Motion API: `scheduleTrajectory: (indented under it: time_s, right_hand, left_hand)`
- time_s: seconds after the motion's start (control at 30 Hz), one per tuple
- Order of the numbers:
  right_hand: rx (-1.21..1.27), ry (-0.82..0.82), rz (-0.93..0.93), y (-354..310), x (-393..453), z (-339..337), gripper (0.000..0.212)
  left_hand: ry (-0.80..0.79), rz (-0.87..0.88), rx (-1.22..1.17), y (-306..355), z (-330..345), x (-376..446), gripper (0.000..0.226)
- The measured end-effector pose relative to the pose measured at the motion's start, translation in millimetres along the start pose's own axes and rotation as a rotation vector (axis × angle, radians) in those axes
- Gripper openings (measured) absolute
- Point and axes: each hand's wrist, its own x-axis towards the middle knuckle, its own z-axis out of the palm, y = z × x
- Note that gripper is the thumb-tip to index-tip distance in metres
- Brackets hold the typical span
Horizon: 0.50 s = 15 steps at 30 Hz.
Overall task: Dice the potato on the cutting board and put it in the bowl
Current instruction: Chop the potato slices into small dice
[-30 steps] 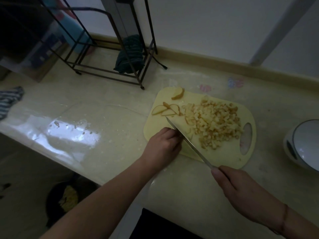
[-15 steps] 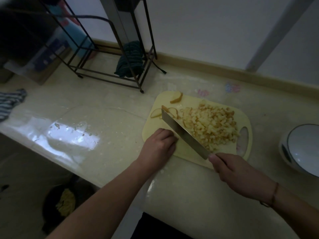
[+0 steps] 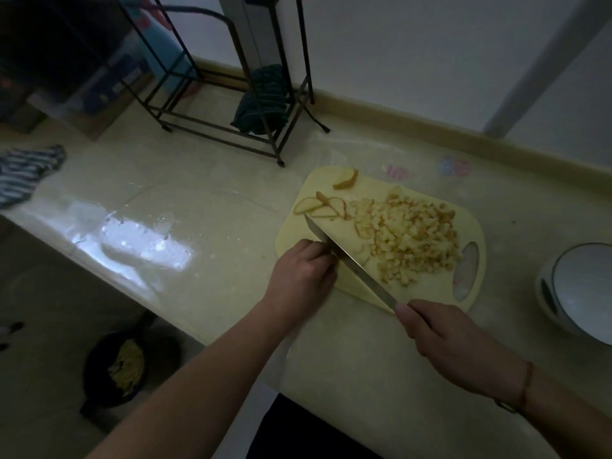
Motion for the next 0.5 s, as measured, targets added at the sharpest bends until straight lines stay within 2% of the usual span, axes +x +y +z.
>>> scheduleTrajectory:
  time_s: [0.2,0.5]
  right_hand:
    - [-0.036,-0.045,0.019,5,-12,-10,0.05]
    - [-0.052,-0.048,-0.01,-6,29,-3,0.051]
  left_hand:
    - [-0.021,-0.004,0.003,0,0,-1,0.025]
    - [-0.041,0.014,-0.019,0,-1,1,0.026]
